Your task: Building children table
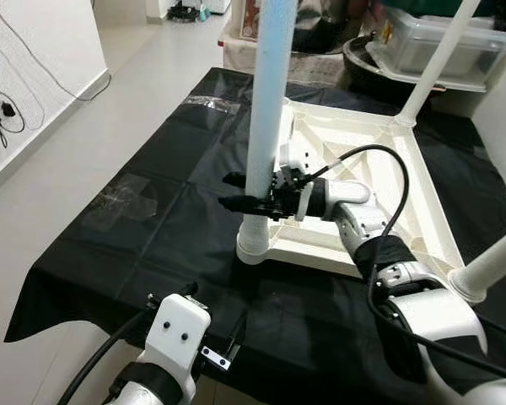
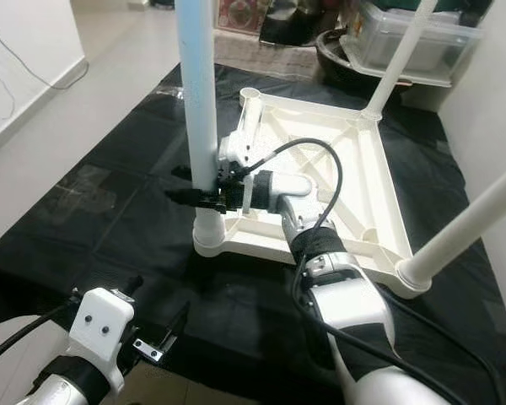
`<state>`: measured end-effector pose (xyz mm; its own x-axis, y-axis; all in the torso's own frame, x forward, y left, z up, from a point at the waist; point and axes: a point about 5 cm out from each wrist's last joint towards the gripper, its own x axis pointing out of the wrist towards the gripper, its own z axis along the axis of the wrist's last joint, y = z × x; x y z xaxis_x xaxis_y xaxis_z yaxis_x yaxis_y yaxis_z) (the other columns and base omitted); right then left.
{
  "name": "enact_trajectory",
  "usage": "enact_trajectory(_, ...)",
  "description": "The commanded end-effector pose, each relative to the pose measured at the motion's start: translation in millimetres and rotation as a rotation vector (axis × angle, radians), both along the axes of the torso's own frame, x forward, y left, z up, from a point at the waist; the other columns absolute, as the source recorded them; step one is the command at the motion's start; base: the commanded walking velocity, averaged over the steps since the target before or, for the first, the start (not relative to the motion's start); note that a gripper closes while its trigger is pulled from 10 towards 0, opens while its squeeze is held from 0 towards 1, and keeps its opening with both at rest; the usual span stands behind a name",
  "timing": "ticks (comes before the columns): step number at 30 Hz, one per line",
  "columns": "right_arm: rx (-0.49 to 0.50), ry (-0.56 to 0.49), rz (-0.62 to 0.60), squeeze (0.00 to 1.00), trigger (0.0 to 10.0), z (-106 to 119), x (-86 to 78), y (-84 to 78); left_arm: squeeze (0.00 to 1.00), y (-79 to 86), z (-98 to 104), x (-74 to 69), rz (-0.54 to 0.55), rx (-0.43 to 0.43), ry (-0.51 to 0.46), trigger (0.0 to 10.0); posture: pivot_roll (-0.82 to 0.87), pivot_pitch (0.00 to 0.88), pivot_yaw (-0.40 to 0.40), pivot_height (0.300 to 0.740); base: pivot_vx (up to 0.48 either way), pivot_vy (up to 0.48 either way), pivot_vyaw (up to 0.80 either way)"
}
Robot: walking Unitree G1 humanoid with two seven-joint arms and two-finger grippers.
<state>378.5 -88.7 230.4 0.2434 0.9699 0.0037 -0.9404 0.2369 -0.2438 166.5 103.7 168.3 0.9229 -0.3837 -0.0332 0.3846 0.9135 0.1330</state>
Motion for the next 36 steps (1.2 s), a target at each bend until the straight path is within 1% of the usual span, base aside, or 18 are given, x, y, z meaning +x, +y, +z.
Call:
enact_trajectory(1, -0.064, 0.116, -0.084, 0.0, 10.0, -34, -0.9, -10.0, 0.0, -0.5, -5, -0.1, 0.003, 0.01, 0.019, 10.0, 0.26, 0.193, -0.119, 0.74, 0.0, 0.0, 0.0)
enact_trajectory(4, -0.014, 0.157, -0.124, 0.0, 10.0, -38, -0.5, -13.7, 0.0, 0.2, -5, 1.6, 0.008, 0.005, 0.015, 10.0, 0.25, 0.19, -0.116, 0.74, 0.0, 0.0, 0.0)
enact_trajectory(8, 0.009, 0.182, -0.14, 0.0, 10.0, -41, -0.5, -15.7, 0.0, 0.3, -5, 2.6, 0.011, 0.002, 0.014, 10.0, 0.25, 0.19, -0.119, 0.74, 0.0, 0.0, 0.0)
enact_trajectory(10, 0.025, 0.195, -0.201, 0.0, 10.0, -45, 1.5, -18.7, 0.0, 0.7, -5, 3.3, 0.014, 0.002, 0.011, 10.0, 0.26, 0.189, -0.12, 0.74, 0.0, 0.0, 0.0)
enact_trajectory(13, 0.036, 0.205, -0.258, 0.0, 10.0, -48, 2.9, -19.6, 0.0, 1.3, -4, 4.1, 0.019, 0.0, 0.008, 10.0, 0.26, 0.189, -0.119, 0.74, 0.0, 0.0, 0.0)
enact_trajectory(18, 0.052, 0.205, -0.309, 0.0, 10.0, -50, 3.9, -18.3, 0.0, 1.9, -4, 5.5, 0.021, 0.0, 0.004, 10.0, 0.25, 0.19, -0.118, 0.74, 0.0, 0.0, 0.0)
enact_trajectory(19, 0.066, 0.218, -0.346, 0.0, 10.0, -51, 5.2, -18.8, 0.0, 2.3, -3, 6.4, 0.022, 0.001, 0.002, 10.0, 0.25, 0.19, -0.118, 0.74, 0.0, 0.0, 0.0)
enact_trajectory(23, 0.109, 0.212, -0.4, 0.0, 10.0, -50, 6.2, -20.2, 0.0, 3.6, -3, 7.8, 0.026, 0.003, -0.002, 10.0, 0.25, 0.191, -0.116, 0.74, 0.0, 0.0, 0.0)
enact_trajectory(25, 0.149, 0.207, -0.483, 0.0, 10.0, -51, 6.7, -24.2, 0.0, 5.9, -2, 10.1, 0.032, 0.007, -0.01, 10.0, 0.25, 0.191, -0.116, 0.74, 0.0, 0.0, 0.0)
enact_trajectory(26, 0.149, 0.207, -0.483, 0.0, 10.0, -51, 6.7, -24.2, 0.0, 5.9, -2, 10.1, 0.032, 0.007, -0.01, 10.0, 0.25, 0.191, -0.116, 0.74, 0.0, 0.0, 0.0)
enact_trajectory(28, 0.169, 0.227, -0.581, 0.0, 10.0, -54, 8.3, -29.4, 0.0, 7.6, -1, 12.2, 0.037, 0.011, -0.017, 10.0, 0.25, 0.188, -0.114, 0.74, 0.0, 0.0, 0.0)
enact_trajectory(30, 0.174, 0.24, -0.607, 0.0, 10.0, -55, 8.7, -30.5, 0.0, 7.9, -1, 12.7, 0.039, 0.012, -0.019, 10.0, 0.25, 0.188, -0.114, 0.74, 0.0, 0.0, 0.0)
enact_trajectory(31, 0.202, 0.239, -0.693, 0.0, 10.0, -55, 8.1, -31.2, 0.0, 10.6, 0, 15.2, 0.048, 0.018, -0.028, 10.0, 0.25, 0.186, -0.111, 0.74, 0.0, 0.0, 0.0)
enact_trajectory(32, 0.217, 0.231, -0.753, 0.0, 10.0, -55, 6.2, -30.0, 0.0, 11.8, 1, 16.8, 0.051, 0.021, -0.033, 10.0, 0.24, 0.183, -0.11, 0.74, 0.0, 0.0, 0.0)
enact_trajectory(33, 0.217, 0.231, -0.753, 0.0, 10.0, -55, 6.2, -30.0, 0.0, 11.8, 1, 16.8, 0.051, 0.021, -0.033, 10.0, 0.24, 0.183, -0.11, 0.74, 0.0, 0.0, 0.0)
enact_trajectory(34, 0.226, 0.227, -0.796, 0.0, 10.0, -55, 4.6, -29.4, 0.0, 12.6, 1, 17.9, 0.053, 0.022, -0.036, 10.0, 0.24, 0.183, -0.11, 0.74, 0.0, 0.0, 0.0)
enact_trajectory(35, 0.226, 0.227, -0.796, 0.0, 10.0, -55, 4.6, -29.4, 0.0, 12.6, 1, 17.9, 0.053, 0.022, -0.036, 10.0, 0.24, 0.183, -0.11, 0.74, 0.0, 0.0, 0.0)
enact_trajectory(36, 0.231, 0.189, -0.847, 0.0, 10.0, -54, 1.7, -27.5, 0.0, 13.1, 1, 19.2, 0.055, 0.024, -0.04, 10.0, 0.24, 0.182, -0.108, 0.74, 0.0, 0.0, 0.0)
